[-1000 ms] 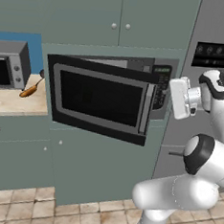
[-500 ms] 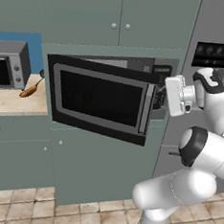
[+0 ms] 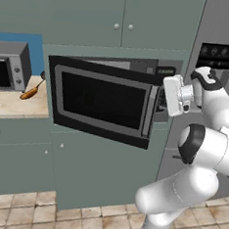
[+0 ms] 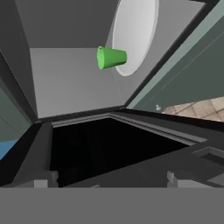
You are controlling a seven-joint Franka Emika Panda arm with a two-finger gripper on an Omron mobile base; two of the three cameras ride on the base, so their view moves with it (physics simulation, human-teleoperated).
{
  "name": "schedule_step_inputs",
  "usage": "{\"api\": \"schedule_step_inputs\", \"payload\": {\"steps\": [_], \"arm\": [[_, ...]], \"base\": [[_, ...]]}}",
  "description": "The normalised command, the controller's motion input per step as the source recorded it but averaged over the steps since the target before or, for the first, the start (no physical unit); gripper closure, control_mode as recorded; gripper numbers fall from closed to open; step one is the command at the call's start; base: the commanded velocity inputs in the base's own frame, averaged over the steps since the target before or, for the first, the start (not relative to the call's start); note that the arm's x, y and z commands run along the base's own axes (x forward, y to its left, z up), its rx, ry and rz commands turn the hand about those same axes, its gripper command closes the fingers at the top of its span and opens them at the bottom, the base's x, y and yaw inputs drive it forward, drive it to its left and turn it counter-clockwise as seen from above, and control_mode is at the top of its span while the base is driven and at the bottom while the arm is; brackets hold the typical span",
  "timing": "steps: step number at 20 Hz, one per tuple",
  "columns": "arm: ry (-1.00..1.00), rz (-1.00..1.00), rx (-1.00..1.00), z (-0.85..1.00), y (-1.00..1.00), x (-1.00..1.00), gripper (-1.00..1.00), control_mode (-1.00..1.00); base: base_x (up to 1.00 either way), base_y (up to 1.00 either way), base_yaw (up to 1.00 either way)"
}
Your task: Open the microwave door.
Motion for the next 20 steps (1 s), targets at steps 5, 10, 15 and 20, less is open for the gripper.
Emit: {"api": "schedule_step_inputs", "payload": {"steps": [5, 10, 15, 20], "arm": [[0.0, 0.0, 0.0, 0.0, 0.31, 0.04, -1.0, -1.0], [0.0, 0.0, 0.0, 0.0, 0.29, 0.0, -1.0, -1.0], [0.0, 0.0, 0.0, 0.0, 0.26, 0.0, -1.0, -1.0], [0.0, 0.01, 0.0, 0.0, 0.24, -0.06, -1.0, -1.0]], "base": [[0.0, 0.0, 0.0], [0.0, 0.0, 0.0], [0.0, 0.0, 0.0], [0.0, 0.0, 0.0]]}}
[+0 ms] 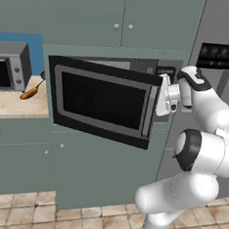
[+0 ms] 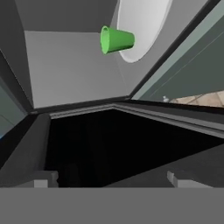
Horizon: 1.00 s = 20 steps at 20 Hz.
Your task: Open the microwave door.
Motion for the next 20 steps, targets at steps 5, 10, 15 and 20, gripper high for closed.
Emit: {"api": "schedule_step_inputs", "payload": {"steps": [5, 10, 15, 20], "arm": [[0.0, 0.06, 0.0, 0.0, 0.21, -0.2, -1.0, -1.0], [0.0, 0.1, 0.0, 0.0, 0.25, -0.3, -1.0, -1.0], [0.0, 0.1, 0.0, 0.0, 0.42, -0.44, -1.0, -1.0], [0.0, 0.09, 0.0, 0.0, 0.57, -0.54, -1.0, -1.0]], "base": [[0.0, 0.0, 0.0], [0.0, 0.0, 0.0], [0.0, 0.0, 0.0], [0.0, 0.0, 0.0]]}}
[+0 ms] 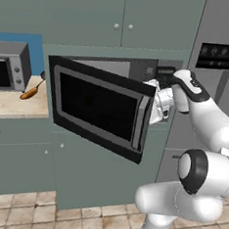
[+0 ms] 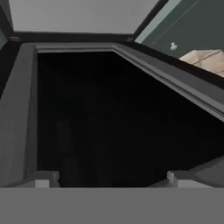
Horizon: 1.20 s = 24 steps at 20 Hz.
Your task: Open the microwave door.
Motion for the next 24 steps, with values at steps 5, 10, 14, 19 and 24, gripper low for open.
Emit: {"api": "schedule_step_inputs", "payload": {"steps": [5, 10, 14, 19, 24], "arm": [[0.0, 0.07, -0.01, 0.0, 0.74, -0.37, -1.0, -1.0], [0.0, 0.03, -0.01, 0.0, 0.91, -0.15, -1.0, -1.0], [0.0, 0.0, -0.01, 0.0, 1.0, -0.03, -1.0, -1.0], [0.0, 0.0, 0.0, -0.05, 1.0, 0.0, -1.0, -1.0], [-0.03, 0.0, 0.0, -0.08, 1.0, 0.0, -1.0, -1.0]], "base": [[0.0, 0.0, 0.0], [0.0, 0.0, 0.0], [0.0, 0.0, 0.0], [0.0, 0.0, 0.0], [0.0, 0.0, 0.0]]}}
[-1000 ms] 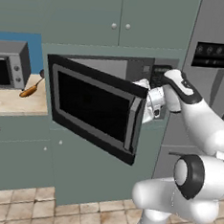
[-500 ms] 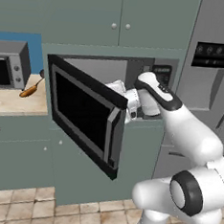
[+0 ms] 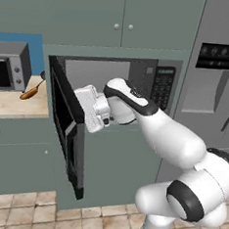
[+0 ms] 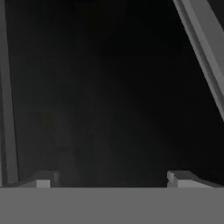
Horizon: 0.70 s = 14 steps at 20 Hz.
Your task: Open the microwave door.
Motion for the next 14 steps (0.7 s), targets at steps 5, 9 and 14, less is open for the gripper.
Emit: {"api": "schedule_step_inputs", "payload": {"steps": [5, 9, 14], "arm": [[-0.04, 0.0, -0.01, -0.09, 1.0, 0.0, -1.0, -1.0], [-0.03, -0.03, 0.0, -0.08, 0.99, 0.03, -1.0, -1.0], [-0.01, -0.03, 0.0, -0.01, 0.37, 0.05, -1.0, -1.0]], "base": [[0.0, 0.0, 0.0], [0.0, 0.0, 0.0], [0.0, 0.0, 0.0]]}}
